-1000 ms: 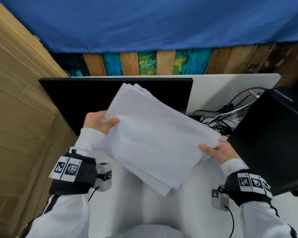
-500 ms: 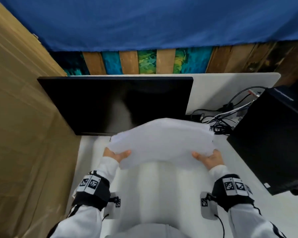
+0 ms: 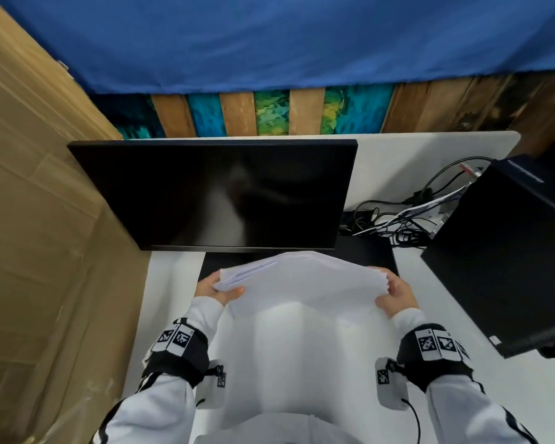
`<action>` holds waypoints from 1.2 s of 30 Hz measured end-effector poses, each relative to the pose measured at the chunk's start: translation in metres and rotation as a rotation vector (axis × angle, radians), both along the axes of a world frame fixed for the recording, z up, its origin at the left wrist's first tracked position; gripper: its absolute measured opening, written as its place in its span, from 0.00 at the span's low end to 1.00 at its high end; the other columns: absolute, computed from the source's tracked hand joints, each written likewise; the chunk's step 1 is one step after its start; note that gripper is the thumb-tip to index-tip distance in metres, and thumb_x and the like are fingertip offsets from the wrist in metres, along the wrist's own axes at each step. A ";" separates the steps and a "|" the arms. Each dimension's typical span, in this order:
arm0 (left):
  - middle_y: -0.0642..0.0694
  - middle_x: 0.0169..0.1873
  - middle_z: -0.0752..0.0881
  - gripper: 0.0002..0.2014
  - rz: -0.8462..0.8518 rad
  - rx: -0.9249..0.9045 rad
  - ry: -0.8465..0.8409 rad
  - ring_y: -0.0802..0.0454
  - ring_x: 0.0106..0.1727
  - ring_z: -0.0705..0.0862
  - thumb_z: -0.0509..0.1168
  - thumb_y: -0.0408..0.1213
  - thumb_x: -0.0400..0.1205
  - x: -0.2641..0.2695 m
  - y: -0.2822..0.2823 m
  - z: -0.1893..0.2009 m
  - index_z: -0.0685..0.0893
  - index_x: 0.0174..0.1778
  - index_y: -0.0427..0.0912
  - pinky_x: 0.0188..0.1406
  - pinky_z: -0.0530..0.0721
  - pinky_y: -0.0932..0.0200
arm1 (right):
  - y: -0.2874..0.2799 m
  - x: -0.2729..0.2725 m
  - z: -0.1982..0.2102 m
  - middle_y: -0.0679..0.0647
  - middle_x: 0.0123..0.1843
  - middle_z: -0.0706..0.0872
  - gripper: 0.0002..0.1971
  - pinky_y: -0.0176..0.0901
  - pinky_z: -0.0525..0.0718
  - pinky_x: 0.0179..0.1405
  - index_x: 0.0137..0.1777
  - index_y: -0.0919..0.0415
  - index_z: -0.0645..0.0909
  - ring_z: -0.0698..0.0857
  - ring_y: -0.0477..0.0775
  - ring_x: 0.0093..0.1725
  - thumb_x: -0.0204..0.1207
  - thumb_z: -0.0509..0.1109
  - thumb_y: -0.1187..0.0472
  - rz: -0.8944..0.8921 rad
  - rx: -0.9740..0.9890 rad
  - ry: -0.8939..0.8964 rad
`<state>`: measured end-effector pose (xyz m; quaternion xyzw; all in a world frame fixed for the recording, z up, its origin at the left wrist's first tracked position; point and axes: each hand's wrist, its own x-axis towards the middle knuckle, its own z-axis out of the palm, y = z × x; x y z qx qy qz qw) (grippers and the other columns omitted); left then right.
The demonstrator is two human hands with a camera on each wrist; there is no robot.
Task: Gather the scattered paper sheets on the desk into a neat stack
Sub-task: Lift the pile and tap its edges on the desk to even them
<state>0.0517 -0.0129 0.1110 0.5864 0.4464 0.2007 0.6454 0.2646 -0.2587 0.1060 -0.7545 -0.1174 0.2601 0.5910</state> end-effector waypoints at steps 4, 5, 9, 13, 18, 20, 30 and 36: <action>0.39 0.50 0.83 0.24 -0.016 0.009 0.021 0.45 0.47 0.83 0.71 0.16 0.69 0.005 0.005 -0.006 0.80 0.61 0.27 0.28 0.81 0.84 | 0.000 0.001 -0.009 0.51 0.42 0.85 0.30 0.24 0.82 0.28 0.57 0.65 0.80 0.83 0.53 0.40 0.60 0.53 0.88 -0.121 0.060 0.000; 0.40 0.48 0.83 0.23 -0.015 0.004 0.027 0.45 0.50 0.81 0.72 0.16 0.68 0.007 0.007 -0.005 0.80 0.61 0.27 0.27 0.79 0.85 | 0.001 0.003 -0.012 0.51 0.42 0.85 0.29 0.25 0.83 0.29 0.56 0.63 0.81 0.84 0.51 0.39 0.63 0.53 0.88 -0.154 0.076 0.009; 0.43 0.46 0.83 0.27 -0.043 0.014 0.080 0.46 0.51 0.79 0.75 0.15 0.64 0.010 0.012 -0.004 0.81 0.60 0.30 0.32 0.82 0.78 | 0.005 0.012 -0.005 0.42 0.33 0.90 0.26 0.27 0.83 0.26 0.49 0.56 0.81 0.85 0.47 0.31 0.67 0.55 0.86 -0.167 0.058 -0.015; 0.42 0.44 0.83 0.25 -0.061 0.018 0.094 0.45 0.48 0.79 0.74 0.14 0.65 0.009 0.015 -0.008 0.82 0.57 0.33 0.40 0.83 0.66 | 0.006 0.015 0.005 0.36 0.32 0.91 0.21 0.23 0.84 0.32 0.55 0.61 0.80 0.88 0.40 0.33 0.72 0.60 0.83 -0.081 0.096 -0.058; 0.50 0.32 0.81 0.11 0.012 0.005 0.076 0.48 0.41 0.78 0.69 0.17 0.72 0.012 0.012 -0.008 0.81 0.37 0.38 0.29 0.79 0.82 | 0.002 0.010 0.007 0.49 0.41 0.87 0.20 0.15 0.79 0.32 0.62 0.62 0.76 0.86 0.34 0.34 0.74 0.60 0.80 0.010 0.000 -0.056; 0.44 0.42 0.82 0.14 -0.006 0.028 0.191 0.47 0.49 0.78 0.71 0.20 0.72 0.016 0.014 -0.010 0.81 0.52 0.30 0.43 0.80 0.68 | -0.001 0.007 0.000 0.55 0.47 0.83 0.29 0.15 0.78 0.31 0.68 0.63 0.73 0.82 0.45 0.39 0.69 0.59 0.85 0.075 -0.107 -0.024; 0.40 0.54 0.82 0.28 0.020 0.046 0.466 0.46 0.53 0.81 0.63 0.17 0.72 0.026 0.011 -0.016 0.75 0.69 0.33 0.52 0.77 0.60 | 0.010 0.004 -0.038 0.71 0.66 0.82 0.29 0.44 0.74 0.52 0.67 0.74 0.74 0.81 0.63 0.58 0.64 0.58 0.88 -0.137 -0.334 0.163; 0.45 0.27 0.74 0.18 0.102 0.033 0.392 0.46 0.47 0.75 0.58 0.17 0.77 0.039 0.008 -0.009 0.76 0.64 0.24 0.47 0.71 0.57 | 0.023 0.009 -0.017 0.64 0.50 0.83 0.25 0.31 0.80 0.37 0.69 0.74 0.72 0.79 0.60 0.44 0.70 0.61 0.82 -0.251 -0.240 0.111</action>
